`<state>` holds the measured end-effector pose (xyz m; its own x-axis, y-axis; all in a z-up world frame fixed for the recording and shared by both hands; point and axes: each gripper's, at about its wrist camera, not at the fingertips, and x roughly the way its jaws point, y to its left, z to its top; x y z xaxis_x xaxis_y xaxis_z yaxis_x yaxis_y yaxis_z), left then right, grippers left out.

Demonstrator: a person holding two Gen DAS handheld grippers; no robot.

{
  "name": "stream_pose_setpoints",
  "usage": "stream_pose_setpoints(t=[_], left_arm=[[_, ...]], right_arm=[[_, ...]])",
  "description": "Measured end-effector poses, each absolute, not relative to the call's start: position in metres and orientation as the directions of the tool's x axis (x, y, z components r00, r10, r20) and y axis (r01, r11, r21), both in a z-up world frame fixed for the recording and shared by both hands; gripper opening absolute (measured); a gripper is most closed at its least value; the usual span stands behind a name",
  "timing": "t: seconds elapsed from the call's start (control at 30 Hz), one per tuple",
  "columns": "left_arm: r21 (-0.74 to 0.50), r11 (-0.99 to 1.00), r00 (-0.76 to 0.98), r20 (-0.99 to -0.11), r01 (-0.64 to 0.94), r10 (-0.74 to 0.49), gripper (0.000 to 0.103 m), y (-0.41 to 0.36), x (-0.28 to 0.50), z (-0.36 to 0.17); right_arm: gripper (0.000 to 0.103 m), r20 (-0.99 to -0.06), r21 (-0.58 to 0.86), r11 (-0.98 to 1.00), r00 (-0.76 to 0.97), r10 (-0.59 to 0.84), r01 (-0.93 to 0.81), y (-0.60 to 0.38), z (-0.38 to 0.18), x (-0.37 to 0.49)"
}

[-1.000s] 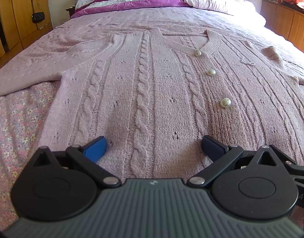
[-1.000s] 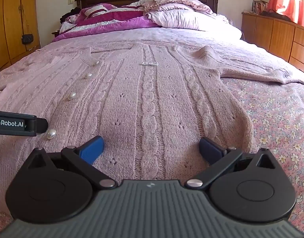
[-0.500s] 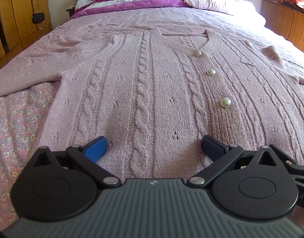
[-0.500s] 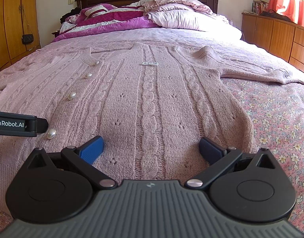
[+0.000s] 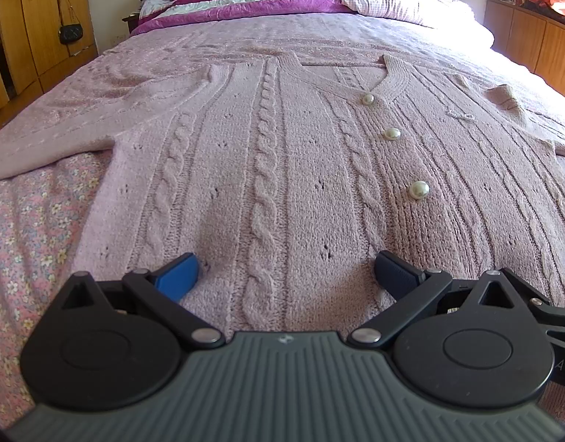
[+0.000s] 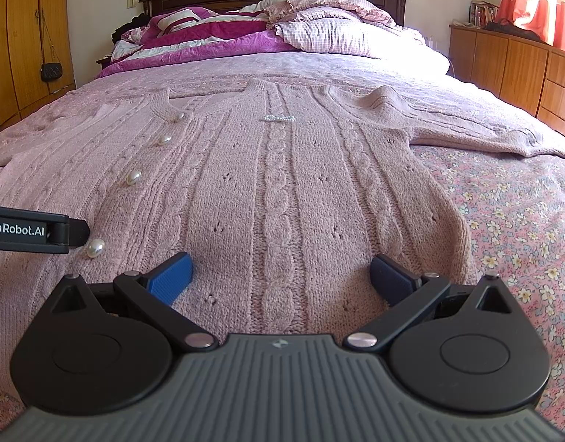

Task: Fold small clothes

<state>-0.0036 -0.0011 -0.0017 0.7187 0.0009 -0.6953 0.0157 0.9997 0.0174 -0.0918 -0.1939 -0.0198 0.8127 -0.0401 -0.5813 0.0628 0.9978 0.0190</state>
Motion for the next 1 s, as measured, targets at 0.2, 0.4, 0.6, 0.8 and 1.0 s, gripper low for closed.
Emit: stream_pose_setpoints(t=[0.2,0.4,0.6,0.8,1.0], left_arm=[[0.017,1.0,0.719,-0.695,0.015,0.001,0.103,-0.0012,-0.0036,-0.0017],[0.017,1.0,0.719,-0.695,0.015,0.002,0.103,-0.0012,-0.0036,-0.0018],[0.023,1.0,0.722,-0.692,0.012,0.008,0.103,-0.002,-0.0037,-0.0016],[0.02,1.0,0.719,-0.695,0.016,0.003,0.103,-0.0005,-0.0033,-0.0023],[0.017,1.0,0.724,-0.69,0.023,-0.005,0.103,0.0002,-0.0047,-0.0032]], right_arm=[[0.103,-0.581,0.019,0.998,0.813,-0.04,0.063,-0.1938,-0.0201,-0.0919],[0.103,-0.581,0.02,0.998,0.813,-0.039,0.063,-0.1952,-0.0199,-0.0926],[0.103,-0.58,0.017,0.998,0.814,-0.041,0.063,-0.193,-0.0207,-0.0918],[0.103,-0.59,0.018,0.998,0.807,-0.039,0.062,-0.1952,-0.0193,-0.0914],[0.103,-0.599,0.012,0.998,0.799,-0.043,0.062,-0.1929,-0.0194,-0.087]])
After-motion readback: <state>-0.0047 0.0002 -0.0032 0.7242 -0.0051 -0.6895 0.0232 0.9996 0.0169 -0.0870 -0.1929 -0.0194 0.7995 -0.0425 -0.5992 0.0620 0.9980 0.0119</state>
